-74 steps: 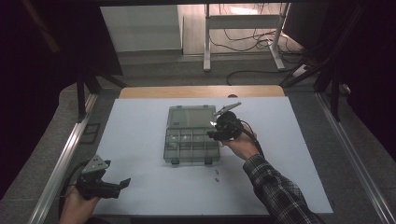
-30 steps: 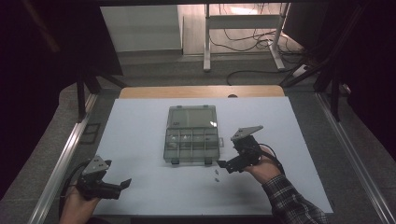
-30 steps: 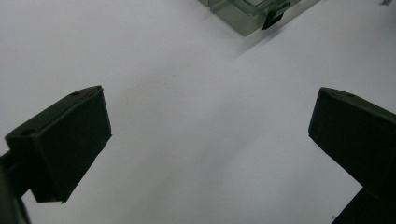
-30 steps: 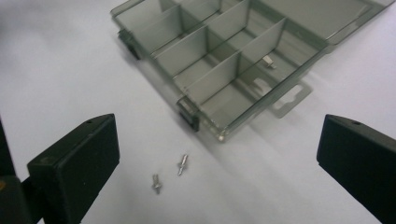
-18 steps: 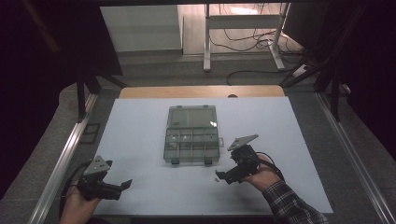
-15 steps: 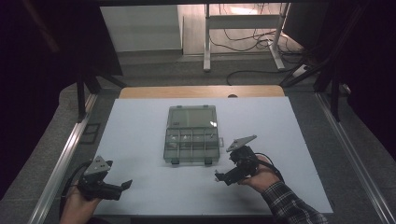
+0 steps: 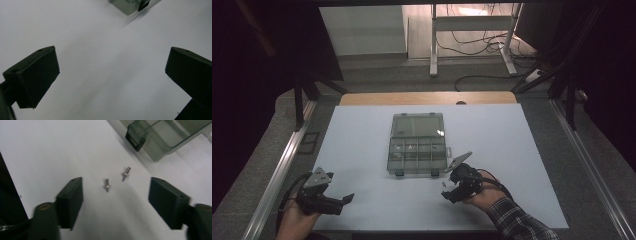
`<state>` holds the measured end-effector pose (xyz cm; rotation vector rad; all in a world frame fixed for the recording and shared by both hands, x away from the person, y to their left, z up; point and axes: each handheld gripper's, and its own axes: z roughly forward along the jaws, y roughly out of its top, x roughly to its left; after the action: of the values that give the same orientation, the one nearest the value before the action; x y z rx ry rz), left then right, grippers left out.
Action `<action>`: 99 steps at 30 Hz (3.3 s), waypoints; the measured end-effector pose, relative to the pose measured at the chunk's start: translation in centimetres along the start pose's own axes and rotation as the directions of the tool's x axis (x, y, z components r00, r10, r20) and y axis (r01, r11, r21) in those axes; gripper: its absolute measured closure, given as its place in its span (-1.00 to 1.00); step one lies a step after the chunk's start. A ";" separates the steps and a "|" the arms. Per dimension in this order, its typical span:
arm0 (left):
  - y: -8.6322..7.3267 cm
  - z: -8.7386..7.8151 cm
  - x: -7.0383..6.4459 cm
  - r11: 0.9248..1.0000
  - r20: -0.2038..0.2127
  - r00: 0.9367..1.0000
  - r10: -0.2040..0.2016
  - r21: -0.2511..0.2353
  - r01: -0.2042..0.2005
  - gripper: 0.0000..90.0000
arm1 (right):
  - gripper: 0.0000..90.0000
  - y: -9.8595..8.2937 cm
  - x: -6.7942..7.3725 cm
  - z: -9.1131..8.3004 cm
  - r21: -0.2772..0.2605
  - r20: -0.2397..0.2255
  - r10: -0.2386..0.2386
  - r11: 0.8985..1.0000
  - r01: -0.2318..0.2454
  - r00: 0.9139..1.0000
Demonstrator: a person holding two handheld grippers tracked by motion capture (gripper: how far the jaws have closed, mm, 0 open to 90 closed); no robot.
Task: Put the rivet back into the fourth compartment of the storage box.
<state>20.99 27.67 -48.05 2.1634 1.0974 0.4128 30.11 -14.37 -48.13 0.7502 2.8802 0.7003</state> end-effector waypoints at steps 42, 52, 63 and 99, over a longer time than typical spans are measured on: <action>0.1 0.2 -0.2 1.000 0.003 1.000 0.020 0.017 -0.020 -1.00 | 0.79 1.4 0.6 1.8 0.055 -0.035 -0.075 0.996 0.076 0.997; 0.1 0.2 -0.2 1.000 0.004 1.000 0.022 0.021 -0.023 -1.00 | 0.79 1.4 0.0 0.1 -0.045 -0.054 -0.030 0.999 0.027 0.998; 0.1 0.3 -0.2 0.999 0.005 1.000 0.024 0.022 -0.024 -1.00 | 0.78 1.1 -1.1 -1.1 -0.111 -0.071 0.016 0.994 -0.024 0.997; 0.1 0.4 -0.2 1.000 0.004 1.000 0.020 0.024 -0.020 -1.00 | 0.78 2.2 -4.0 -4.4 -0.301 -0.058 0.083 0.949 -0.096 0.995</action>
<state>21.09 27.32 -48.26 2.1967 1.0849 0.4058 33.74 -16.42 -43.41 0.8328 2.6942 1.1511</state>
